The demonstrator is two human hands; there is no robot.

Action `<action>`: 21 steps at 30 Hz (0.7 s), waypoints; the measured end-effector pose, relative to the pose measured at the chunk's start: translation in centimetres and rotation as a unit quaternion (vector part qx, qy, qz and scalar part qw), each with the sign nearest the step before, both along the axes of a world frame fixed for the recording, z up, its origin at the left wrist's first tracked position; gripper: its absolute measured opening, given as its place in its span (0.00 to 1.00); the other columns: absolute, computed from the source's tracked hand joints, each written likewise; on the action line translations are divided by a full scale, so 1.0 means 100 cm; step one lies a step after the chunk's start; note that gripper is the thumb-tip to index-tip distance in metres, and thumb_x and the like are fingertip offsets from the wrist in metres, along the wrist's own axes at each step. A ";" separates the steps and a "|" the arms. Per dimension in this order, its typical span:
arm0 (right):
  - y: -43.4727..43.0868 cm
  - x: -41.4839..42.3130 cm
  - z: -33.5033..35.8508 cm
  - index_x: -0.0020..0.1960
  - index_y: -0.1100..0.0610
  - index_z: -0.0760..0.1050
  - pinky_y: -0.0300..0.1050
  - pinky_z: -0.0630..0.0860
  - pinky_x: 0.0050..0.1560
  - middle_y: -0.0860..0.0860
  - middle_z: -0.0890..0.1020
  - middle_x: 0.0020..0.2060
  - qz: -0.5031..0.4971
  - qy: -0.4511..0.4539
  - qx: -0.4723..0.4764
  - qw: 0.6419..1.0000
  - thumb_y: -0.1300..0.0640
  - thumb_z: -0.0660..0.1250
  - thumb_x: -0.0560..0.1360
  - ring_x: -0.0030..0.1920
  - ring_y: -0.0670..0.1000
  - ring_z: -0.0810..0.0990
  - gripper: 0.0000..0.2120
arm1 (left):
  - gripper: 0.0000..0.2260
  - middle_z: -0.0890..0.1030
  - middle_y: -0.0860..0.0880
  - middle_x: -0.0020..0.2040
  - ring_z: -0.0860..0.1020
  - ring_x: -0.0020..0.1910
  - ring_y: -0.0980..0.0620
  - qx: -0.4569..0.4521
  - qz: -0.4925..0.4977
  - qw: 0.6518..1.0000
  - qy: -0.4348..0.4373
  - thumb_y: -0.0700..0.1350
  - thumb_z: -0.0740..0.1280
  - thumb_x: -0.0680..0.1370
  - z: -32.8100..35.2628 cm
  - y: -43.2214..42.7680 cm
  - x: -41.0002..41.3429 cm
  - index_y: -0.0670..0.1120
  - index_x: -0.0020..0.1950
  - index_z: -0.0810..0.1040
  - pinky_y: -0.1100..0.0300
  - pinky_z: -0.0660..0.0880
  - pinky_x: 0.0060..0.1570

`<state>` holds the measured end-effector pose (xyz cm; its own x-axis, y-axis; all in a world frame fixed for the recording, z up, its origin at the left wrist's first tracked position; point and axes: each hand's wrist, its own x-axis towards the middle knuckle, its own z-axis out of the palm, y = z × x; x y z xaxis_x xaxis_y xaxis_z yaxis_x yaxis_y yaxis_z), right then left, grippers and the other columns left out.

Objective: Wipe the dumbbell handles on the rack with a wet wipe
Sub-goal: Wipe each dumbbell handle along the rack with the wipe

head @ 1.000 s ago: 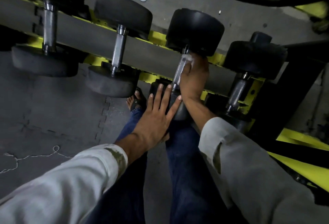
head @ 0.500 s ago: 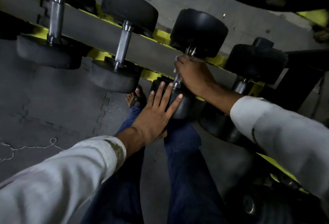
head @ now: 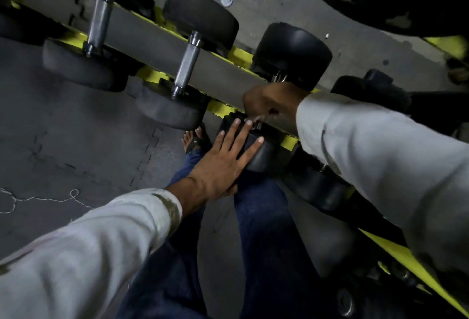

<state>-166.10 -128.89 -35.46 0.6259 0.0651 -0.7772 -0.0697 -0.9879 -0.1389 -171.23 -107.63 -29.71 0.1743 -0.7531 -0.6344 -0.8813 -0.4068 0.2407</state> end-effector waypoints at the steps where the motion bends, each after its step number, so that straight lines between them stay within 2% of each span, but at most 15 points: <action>1: -0.003 0.001 -0.001 0.65 0.60 0.77 0.37 0.79 0.42 0.57 0.83 0.53 -0.010 0.001 0.039 0.999 0.54 0.63 0.80 0.62 0.61 0.80 0.17 | 0.57 0.28 0.32 0.78 0.33 0.79 0.30 -0.001 0.000 1.000 0.000 0.61 0.72 0.76 -0.001 0.000 0.000 0.45 0.81 0.27 0.36 0.50 0.79; 3: 0.003 -0.004 0.008 0.59 0.58 0.80 0.45 0.81 0.48 0.58 0.83 0.50 0.079 -0.001 0.055 0.995 0.55 0.64 0.78 0.54 0.61 0.83 0.13 | 0.58 0.29 0.32 0.78 0.33 0.79 0.30 -0.002 0.001 1.000 -0.001 0.61 0.72 0.75 -0.003 0.001 -0.001 0.45 0.80 0.27 0.35 0.51 0.79; 4: 0.004 -0.012 0.007 0.57 0.57 0.80 0.47 0.78 0.49 0.58 0.84 0.50 0.082 -0.028 0.043 0.995 0.53 0.64 0.79 0.52 0.61 0.83 0.12 | 0.58 0.29 0.32 0.78 0.33 0.79 0.29 -0.004 0.001 1.000 -0.004 0.61 0.72 0.75 -0.005 0.002 -0.001 0.45 0.80 0.27 0.35 0.51 0.78; 6: -0.005 -0.027 0.004 0.56 0.55 0.79 0.46 0.74 0.43 0.56 0.84 0.50 0.079 -0.153 0.008 0.985 0.47 0.59 0.81 0.48 0.59 0.84 0.15 | 0.58 0.27 0.32 0.78 0.33 0.79 0.29 -0.011 0.004 1.000 -0.006 0.61 0.72 0.75 -0.005 0.002 -0.003 0.45 0.80 0.27 0.35 0.52 0.78; 9: -0.025 -0.047 -0.001 0.58 0.53 0.77 0.43 0.70 0.35 0.51 0.82 0.56 -0.004 -0.331 -0.051 0.942 0.49 0.58 0.83 0.42 0.56 0.84 0.13 | 0.59 0.27 0.32 0.77 0.33 0.79 0.29 -0.016 0.002 1.000 -0.007 0.61 0.72 0.75 -0.007 0.003 -0.003 0.45 0.80 0.27 0.34 0.52 0.78; 11: -0.016 -0.059 -0.007 0.63 0.51 0.75 0.41 0.72 0.38 0.48 0.78 0.65 -0.056 -0.329 -0.011 0.943 0.53 0.59 0.80 0.47 0.55 0.84 0.13 | 0.59 0.27 0.32 0.78 0.33 0.79 0.29 -0.018 0.006 1.000 -0.003 0.61 0.73 0.74 -0.008 0.003 -0.002 0.44 0.81 0.28 0.34 0.52 0.78; 13: -0.004 -0.068 -0.013 0.67 0.51 0.72 0.46 0.78 0.40 0.48 0.72 0.71 -0.049 -0.293 0.036 0.954 0.54 0.56 0.79 0.49 0.57 0.83 0.17 | 0.59 0.28 0.32 0.78 0.34 0.79 0.29 -0.018 0.003 1.000 -0.003 0.60 0.74 0.73 -0.006 0.003 -0.001 0.44 0.81 0.29 0.34 0.52 0.78; 15: -0.009 -0.073 -0.014 0.68 0.52 0.69 0.53 0.81 0.44 0.51 0.71 0.70 -0.038 -0.299 0.043 0.952 0.54 0.54 0.79 0.56 0.58 0.79 0.18 | 0.59 0.28 0.33 0.78 0.34 0.79 0.29 -0.018 0.002 1.000 0.004 0.60 0.73 0.73 -0.005 0.003 -0.001 0.44 0.81 0.29 0.34 0.52 0.78; 18: -0.015 -0.072 -0.011 0.64 0.53 0.72 0.51 0.80 0.45 0.55 0.74 0.60 -0.083 -0.346 0.005 0.935 0.60 0.67 0.75 0.56 0.57 0.77 0.18 | 0.59 0.28 0.33 0.79 0.33 0.79 0.29 -0.014 -0.004 1.000 0.006 0.61 0.73 0.73 -0.004 0.003 0.002 0.45 0.81 0.29 0.34 0.52 0.78; 20: -0.005 -0.074 -0.011 0.63 0.54 0.74 0.52 0.79 0.45 0.55 0.74 0.59 -0.173 -0.341 0.016 0.924 0.61 0.68 0.74 0.55 0.58 0.78 0.17 | 0.60 0.29 0.32 0.79 0.33 0.79 0.29 -0.014 -0.007 1.000 0.006 0.62 0.73 0.73 -0.004 0.003 0.002 0.45 0.81 0.29 0.33 0.53 0.78; 21: 0.004 -0.076 -0.013 0.62 0.53 0.74 0.50 0.78 0.46 0.55 0.75 0.59 -0.242 -0.350 0.024 0.905 0.61 0.67 0.75 0.56 0.58 0.78 0.16 | 0.60 0.29 0.32 0.79 0.34 0.79 0.29 -0.015 -0.010 1.000 0.004 0.63 0.73 0.73 -0.005 0.003 0.003 0.44 0.81 0.29 0.34 0.53 0.78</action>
<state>-173.74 -128.47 -36.75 0.9273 -0.3262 -0.1837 -0.3722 -0.8565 -0.3576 -170.95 -107.30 -30.20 0.1533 -0.7754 -0.6126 -0.8873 -0.3808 0.2600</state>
